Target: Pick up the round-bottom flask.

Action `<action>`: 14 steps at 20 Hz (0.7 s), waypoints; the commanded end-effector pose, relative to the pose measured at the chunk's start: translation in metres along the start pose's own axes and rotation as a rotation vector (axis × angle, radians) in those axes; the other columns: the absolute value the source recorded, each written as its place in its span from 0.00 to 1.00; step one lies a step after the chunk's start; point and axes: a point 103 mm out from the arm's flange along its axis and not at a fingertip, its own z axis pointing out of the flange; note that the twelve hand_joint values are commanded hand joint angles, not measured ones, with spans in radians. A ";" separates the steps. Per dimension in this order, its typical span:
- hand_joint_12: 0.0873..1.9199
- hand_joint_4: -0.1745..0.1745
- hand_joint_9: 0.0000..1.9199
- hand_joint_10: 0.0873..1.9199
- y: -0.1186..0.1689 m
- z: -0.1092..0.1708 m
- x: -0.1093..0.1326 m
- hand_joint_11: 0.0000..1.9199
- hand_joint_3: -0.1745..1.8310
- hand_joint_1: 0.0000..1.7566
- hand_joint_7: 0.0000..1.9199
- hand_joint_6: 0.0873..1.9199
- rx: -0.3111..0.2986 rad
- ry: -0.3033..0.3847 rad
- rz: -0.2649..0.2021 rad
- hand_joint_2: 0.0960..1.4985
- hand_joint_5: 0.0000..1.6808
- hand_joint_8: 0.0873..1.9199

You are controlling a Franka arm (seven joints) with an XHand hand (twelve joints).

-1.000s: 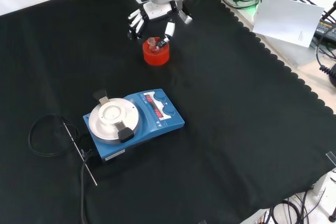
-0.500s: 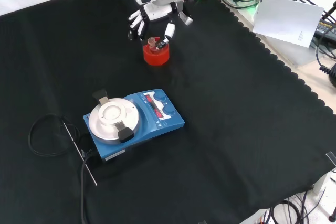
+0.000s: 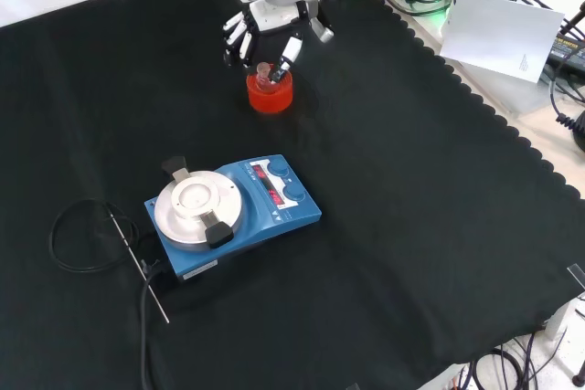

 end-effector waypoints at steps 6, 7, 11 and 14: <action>0.67 1.00 0.41 0.23 -0.007 -0.052 0.010 0.20 0.42 0.62 0.31 0.45 -0.009 0.071 -0.031 0.44 0.68 0.30; 0.67 1.00 0.41 0.23 -0.008 -0.058 0.012 0.20 0.42 0.62 0.31 0.45 -0.011 0.081 -0.031 0.44 0.68 0.30; 0.67 1.00 0.41 0.23 -0.011 -0.082 0.017 0.20 0.42 0.62 0.31 0.44 -0.020 0.099 -0.034 0.43 0.68 0.30; 0.67 1.00 0.41 0.23 -0.012 -0.098 0.024 0.21 0.43 0.62 0.31 0.44 -0.022 0.085 -0.049 0.43 0.68 0.30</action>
